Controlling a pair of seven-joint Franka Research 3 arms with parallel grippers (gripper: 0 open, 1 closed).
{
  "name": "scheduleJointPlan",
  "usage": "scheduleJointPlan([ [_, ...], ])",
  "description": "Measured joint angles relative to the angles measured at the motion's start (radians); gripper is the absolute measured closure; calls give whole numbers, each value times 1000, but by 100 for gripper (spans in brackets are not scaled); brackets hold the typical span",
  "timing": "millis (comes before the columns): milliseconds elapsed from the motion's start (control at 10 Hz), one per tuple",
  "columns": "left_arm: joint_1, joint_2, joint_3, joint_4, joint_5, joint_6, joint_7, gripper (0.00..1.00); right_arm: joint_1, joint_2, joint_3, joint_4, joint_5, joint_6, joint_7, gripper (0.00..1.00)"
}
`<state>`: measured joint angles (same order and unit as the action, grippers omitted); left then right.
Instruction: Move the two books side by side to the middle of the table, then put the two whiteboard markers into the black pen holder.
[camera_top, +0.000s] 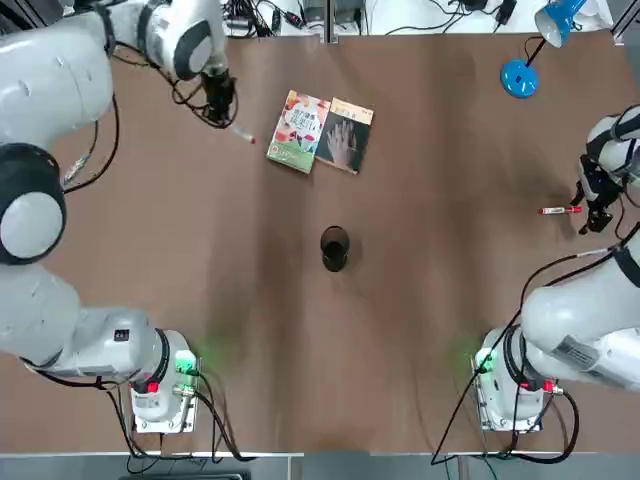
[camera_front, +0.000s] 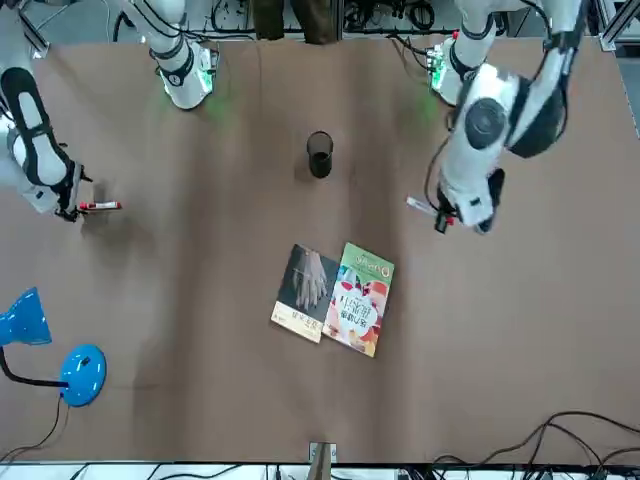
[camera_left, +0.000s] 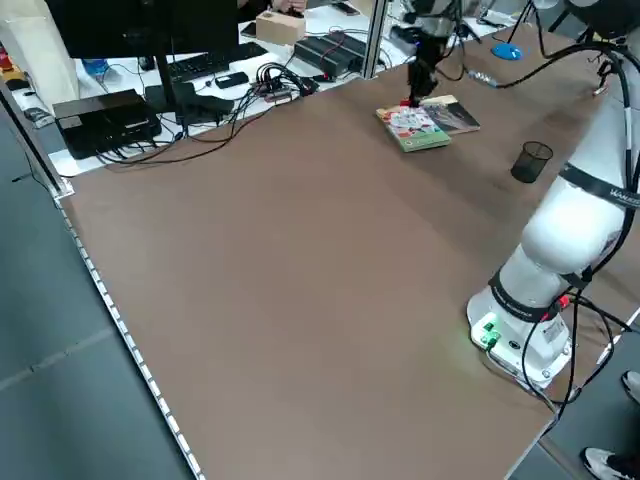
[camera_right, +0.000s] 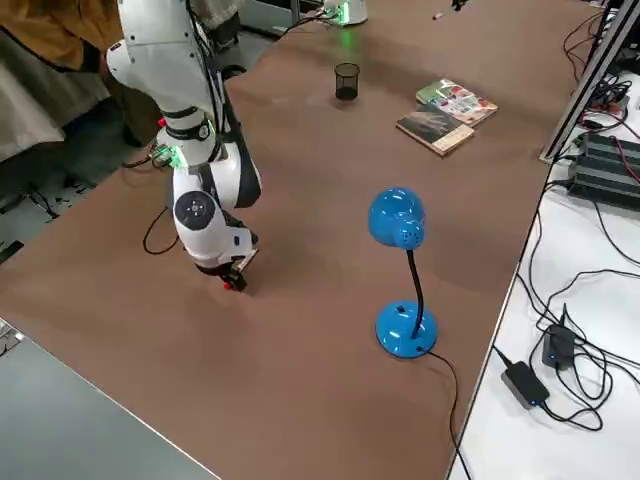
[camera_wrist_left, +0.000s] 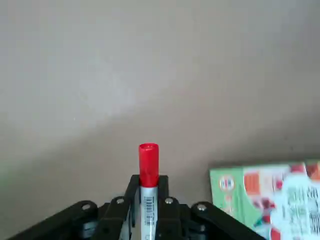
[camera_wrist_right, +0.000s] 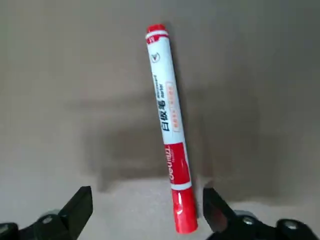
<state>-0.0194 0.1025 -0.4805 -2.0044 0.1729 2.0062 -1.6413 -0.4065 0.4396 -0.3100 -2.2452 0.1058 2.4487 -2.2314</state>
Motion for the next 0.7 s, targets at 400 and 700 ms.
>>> scheduleJointPlan([
  [400, -237, 0, -42, 22, 78, -42, -33, 82, -5, 0, 27, 9, 2, 8, -28, 33],
  [700, -425, 29, -41, 26, 107, -89, -39, 82, -8, -10, 39, 11, -5, -16, -59, 70],
])
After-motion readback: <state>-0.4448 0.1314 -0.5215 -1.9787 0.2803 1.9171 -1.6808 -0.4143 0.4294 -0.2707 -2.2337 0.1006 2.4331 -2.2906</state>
